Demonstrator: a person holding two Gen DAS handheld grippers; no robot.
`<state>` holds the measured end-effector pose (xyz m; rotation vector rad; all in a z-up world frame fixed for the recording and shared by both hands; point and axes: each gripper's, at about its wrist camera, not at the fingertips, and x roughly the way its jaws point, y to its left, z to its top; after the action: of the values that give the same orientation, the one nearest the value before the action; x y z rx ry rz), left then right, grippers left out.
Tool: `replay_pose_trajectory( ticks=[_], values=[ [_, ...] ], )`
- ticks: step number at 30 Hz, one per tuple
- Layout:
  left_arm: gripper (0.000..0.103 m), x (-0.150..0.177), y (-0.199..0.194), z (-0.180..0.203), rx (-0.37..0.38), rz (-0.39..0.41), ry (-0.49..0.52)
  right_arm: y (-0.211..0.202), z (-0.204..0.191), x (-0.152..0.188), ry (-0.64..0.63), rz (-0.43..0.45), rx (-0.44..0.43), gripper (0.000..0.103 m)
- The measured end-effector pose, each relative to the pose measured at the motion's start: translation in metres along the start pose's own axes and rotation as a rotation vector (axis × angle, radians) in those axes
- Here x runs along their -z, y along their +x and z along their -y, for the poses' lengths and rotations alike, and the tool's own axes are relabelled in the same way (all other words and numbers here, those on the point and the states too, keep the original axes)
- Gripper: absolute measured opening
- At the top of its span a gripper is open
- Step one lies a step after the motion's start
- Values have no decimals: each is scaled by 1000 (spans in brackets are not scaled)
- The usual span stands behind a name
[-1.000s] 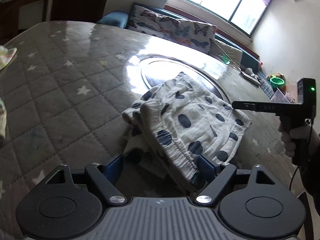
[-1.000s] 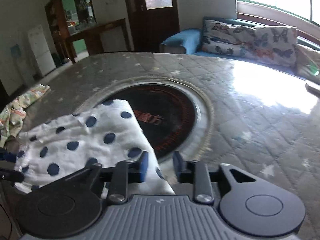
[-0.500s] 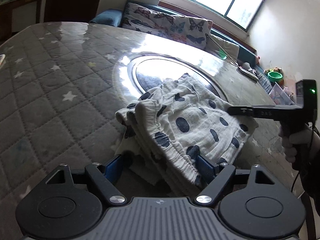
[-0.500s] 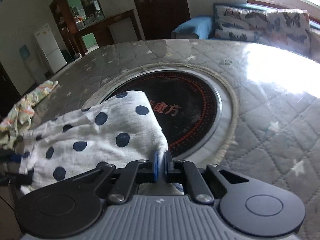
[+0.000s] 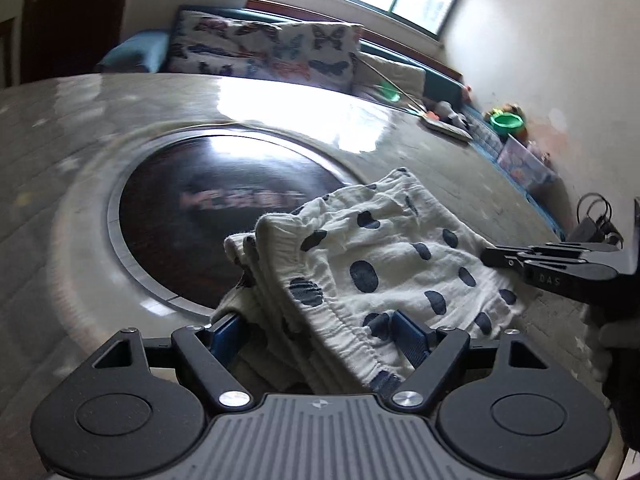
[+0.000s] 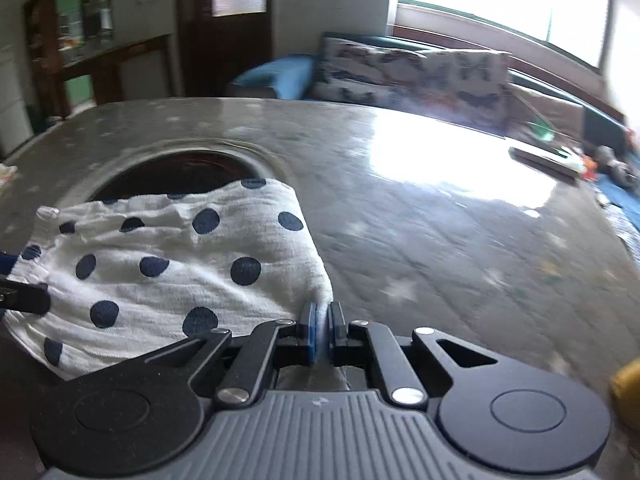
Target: Fold clothes
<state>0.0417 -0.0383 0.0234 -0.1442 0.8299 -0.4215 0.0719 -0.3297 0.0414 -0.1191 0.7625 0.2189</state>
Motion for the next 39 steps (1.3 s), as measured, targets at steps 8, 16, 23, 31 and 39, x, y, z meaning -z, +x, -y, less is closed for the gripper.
replay_pose_trajectory(
  ticks=[8,16,23,31,39],
  values=[
    [82,5,0,8,-51,6,18,-19,27,28,104,-3,106,9],
    [83,15,-25,-4,-65,23,-23,-45,29,44,139,74,105,16],
    [83,31,-41,-8,-64,10,-46,-67,4,54,25,140,-29,42],
    [84,37,-62,-15,-100,51,-44,-59,-17,61,-72,125,-103,49],
    [88,52,-54,-16,-209,-16,11,-70,-20,66,-99,113,-160,55]
  ],
)
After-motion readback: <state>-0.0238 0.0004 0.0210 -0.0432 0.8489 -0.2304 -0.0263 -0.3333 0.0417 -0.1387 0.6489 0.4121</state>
